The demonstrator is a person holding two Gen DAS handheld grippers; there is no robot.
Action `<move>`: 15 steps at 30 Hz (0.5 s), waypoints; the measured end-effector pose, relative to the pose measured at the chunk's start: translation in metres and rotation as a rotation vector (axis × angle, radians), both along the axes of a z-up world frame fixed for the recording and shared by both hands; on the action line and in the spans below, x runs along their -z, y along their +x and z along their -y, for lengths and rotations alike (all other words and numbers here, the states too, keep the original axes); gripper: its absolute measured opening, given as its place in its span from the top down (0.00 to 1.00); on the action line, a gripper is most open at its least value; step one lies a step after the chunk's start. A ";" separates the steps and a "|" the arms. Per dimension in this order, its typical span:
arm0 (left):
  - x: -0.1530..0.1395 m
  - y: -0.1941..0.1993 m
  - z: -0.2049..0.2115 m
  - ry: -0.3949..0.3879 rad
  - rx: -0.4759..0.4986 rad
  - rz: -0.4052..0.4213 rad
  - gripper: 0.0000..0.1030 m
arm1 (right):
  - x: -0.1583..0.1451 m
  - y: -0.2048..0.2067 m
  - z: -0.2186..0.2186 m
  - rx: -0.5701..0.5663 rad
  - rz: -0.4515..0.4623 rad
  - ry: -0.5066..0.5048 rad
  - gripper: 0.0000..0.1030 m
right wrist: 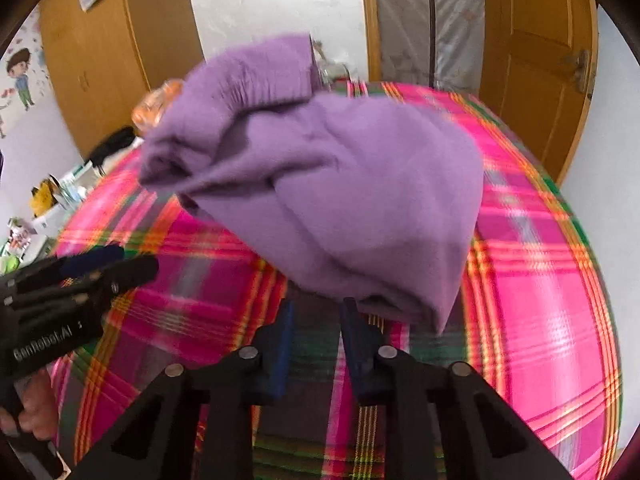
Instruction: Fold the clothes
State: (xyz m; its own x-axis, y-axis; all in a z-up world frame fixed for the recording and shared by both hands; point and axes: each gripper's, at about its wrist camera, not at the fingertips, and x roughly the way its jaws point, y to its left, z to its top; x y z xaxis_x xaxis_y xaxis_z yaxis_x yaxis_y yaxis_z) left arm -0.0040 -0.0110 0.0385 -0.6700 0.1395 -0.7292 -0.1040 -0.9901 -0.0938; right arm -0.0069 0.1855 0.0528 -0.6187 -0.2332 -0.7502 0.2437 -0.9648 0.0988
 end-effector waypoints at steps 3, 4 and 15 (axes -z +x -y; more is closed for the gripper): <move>-0.024 0.003 -0.006 -0.008 0.049 -0.093 0.47 | -0.018 0.003 -0.004 -0.026 -0.073 -0.037 0.79; -0.030 0.002 -0.007 0.002 0.060 -0.108 0.47 | -0.022 0.003 -0.004 -0.026 -0.091 -0.044 0.79; -0.037 -0.037 -0.029 -0.076 0.125 -0.074 0.47 | -0.014 -0.029 0.004 -0.069 -0.056 -0.134 0.79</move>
